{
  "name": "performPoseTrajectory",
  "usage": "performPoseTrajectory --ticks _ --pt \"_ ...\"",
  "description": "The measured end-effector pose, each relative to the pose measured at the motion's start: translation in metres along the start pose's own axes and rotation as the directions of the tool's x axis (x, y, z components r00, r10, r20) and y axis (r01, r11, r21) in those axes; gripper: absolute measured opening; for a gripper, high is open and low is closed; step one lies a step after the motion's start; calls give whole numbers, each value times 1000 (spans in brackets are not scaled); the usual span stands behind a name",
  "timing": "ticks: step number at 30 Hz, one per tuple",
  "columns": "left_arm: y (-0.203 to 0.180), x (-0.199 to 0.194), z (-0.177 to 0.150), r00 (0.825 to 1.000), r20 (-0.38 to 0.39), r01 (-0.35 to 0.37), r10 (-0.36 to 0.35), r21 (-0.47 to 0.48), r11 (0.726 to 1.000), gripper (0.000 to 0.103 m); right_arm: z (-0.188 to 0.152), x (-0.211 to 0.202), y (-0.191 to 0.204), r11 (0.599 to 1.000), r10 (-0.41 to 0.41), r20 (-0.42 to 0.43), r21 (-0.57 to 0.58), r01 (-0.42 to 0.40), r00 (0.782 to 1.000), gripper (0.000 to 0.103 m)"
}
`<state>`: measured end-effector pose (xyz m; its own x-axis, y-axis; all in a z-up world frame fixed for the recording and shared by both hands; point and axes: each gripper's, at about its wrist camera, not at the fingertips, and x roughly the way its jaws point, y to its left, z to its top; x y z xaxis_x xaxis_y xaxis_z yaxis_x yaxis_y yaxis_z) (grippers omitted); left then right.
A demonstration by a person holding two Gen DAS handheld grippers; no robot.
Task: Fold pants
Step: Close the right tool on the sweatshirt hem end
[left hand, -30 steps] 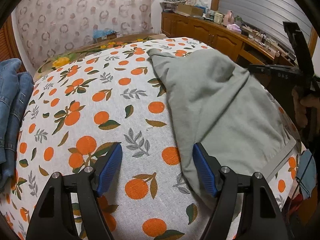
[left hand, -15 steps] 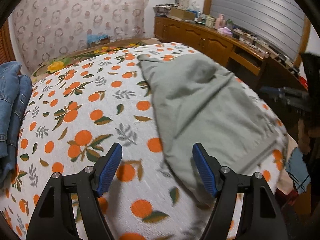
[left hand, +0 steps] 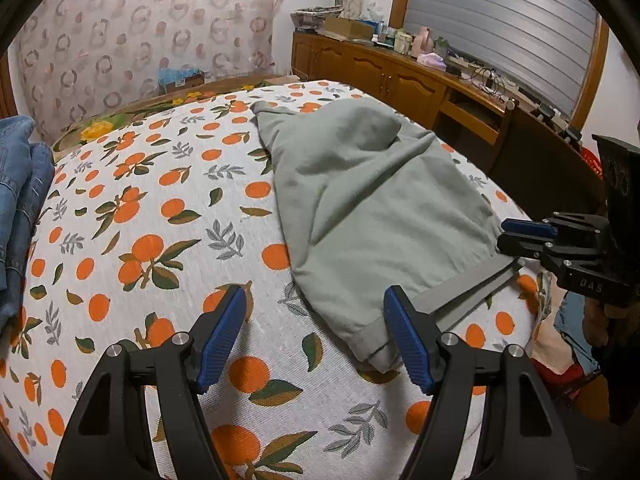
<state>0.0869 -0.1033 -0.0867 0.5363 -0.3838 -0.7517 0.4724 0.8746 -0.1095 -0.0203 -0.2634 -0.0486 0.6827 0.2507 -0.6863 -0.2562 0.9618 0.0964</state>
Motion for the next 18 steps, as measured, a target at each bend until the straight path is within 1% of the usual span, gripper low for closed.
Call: performPoseTrajectory --ticks 1,2,3,5,9,11,14,15,17,18 --pt "0 1 -1 1000 -3 0 0 1 1000 73 0 0 1 1000 -6 -4 -3 6 1000 24" --pt "0 2 -1 1000 -5 0 0 2 1000 73 -1 1 1 1000 -9 -9 -7 9 1000 15" --pt "0 3 -2 1000 -7 0 0 2 1000 73 -1 0 1 1000 -7 -9 -13 7 1000 11" --pt "-1 5 -2 1000 -11 0 0 4 1000 73 -1 -4 5 1000 -11 4 -27 11 1000 9" --pt "-3 2 -3 1000 -5 1 -1 9 1000 73 -4 -22 13 999 -17 43 -37 18 999 8" --pt "-5 -2 -3 1000 5 4 -4 16 1000 73 -9 -22 15 999 -25 42 -35 27 999 8" --pt "-9 -6 -4 1000 11 17 -18 26 1000 69 -15 -16 13 999 -29 25 -18 30 999 8" --pt "-10 -8 -5 1000 12 22 -23 28 999 67 -16 -14 13 999 -32 23 -13 32 999 9" --pt "-11 -8 -5 999 9 31 -31 26 999 63 -17 -14 13 998 -62 25 -4 62 998 25" --pt "-11 -7 -5 999 8 36 -37 23 999 62 -16 -13 13 997 -80 28 -2 80 996 29"
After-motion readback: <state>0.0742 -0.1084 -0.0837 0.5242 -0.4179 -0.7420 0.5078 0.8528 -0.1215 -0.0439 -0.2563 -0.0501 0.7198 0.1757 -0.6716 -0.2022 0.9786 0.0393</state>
